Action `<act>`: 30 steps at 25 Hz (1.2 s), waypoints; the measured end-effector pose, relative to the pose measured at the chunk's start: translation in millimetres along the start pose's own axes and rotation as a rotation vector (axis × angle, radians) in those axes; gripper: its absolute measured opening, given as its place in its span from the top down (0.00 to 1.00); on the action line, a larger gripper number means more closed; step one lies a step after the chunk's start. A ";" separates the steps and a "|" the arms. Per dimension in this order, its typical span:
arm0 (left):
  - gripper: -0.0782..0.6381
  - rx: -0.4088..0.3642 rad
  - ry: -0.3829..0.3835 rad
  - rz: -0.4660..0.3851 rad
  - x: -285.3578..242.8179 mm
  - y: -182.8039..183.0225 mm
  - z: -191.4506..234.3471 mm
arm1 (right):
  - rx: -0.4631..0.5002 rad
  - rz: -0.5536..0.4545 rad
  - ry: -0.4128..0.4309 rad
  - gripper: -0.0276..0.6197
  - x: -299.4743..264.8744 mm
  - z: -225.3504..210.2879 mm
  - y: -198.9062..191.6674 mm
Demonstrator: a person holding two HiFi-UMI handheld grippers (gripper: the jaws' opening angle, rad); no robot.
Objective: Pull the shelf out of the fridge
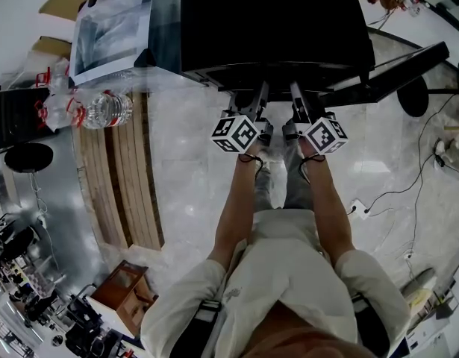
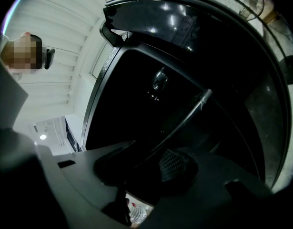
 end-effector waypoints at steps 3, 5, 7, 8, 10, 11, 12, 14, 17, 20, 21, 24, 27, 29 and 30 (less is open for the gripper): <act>0.65 -0.001 -0.005 -0.001 5.5 0.3 -2.6 | -0.001 -0.001 0.003 0.76 5.1 3.3 -1.8; 0.65 -0.006 -0.009 0.000 9.5 0.4 -4.8 | -0.003 -0.003 0.006 0.76 9.1 5.5 -2.9; 0.65 -0.011 -0.012 0.000 13.1 0.5 -6.8 | -0.005 -0.006 0.009 0.76 12.8 7.2 -4.0; 0.65 -0.012 -0.014 -0.001 14.8 0.4 -7.8 | -0.004 -0.007 0.012 0.76 14.6 8.1 -4.4; 0.65 -0.015 -0.018 -0.003 18.0 0.2 -9.9 | -0.004 -0.010 0.016 0.76 18.2 10.2 -4.8; 0.65 -0.016 -0.020 -0.003 19.4 0.6 -11.1 | -0.003 -0.011 0.017 0.76 19.9 11.5 -4.7; 0.65 -0.018 -0.022 -0.004 20.9 1.1 -12.4 | -0.003 -0.012 0.018 0.76 21.5 12.6 -4.7; 0.65 -0.021 -0.026 -0.005 24.3 2.1 -14.5 | -0.003 -0.014 0.020 0.76 25.0 15.1 -5.4; 0.65 -0.028 -0.032 -0.006 30.3 3.2 -17.2 | -0.004 -0.018 0.025 0.76 30.7 19.2 -7.5; 0.65 -0.030 -0.037 -0.008 36.8 3.9 -20.4 | -0.006 -0.020 0.031 0.76 36.7 24.3 -9.2; 0.65 -0.031 -0.038 -0.008 39.0 3.9 -21.7 | -0.006 -0.020 0.034 0.76 38.7 26.3 -9.6; 0.65 -0.031 -0.041 -0.006 45.6 2.8 -24.9 | -0.002 -0.020 0.034 0.76 46.4 27.6 -12.2; 0.65 -0.027 -0.043 -0.001 52.5 0.0 -26.7 | -0.007 -0.022 0.033 0.77 53.7 29.7 -15.7; 0.65 -0.022 -0.045 0.000 57.0 -2.4 -28.0 | -0.010 -0.022 0.033 0.77 58.4 31.1 -17.7; 0.65 -0.019 -0.046 0.001 59.2 -3.6 -29.0 | -0.012 -0.021 0.032 0.77 60.9 31.9 -18.3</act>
Point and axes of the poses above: the fingertips, and each gripper's own axes: x backward along the fingers, z to its left, y out of its top, the point moved 5 cm from there along x, backward along the fingers, and after that the axes turned 7 degrees about -x, right-handed, at the moved point
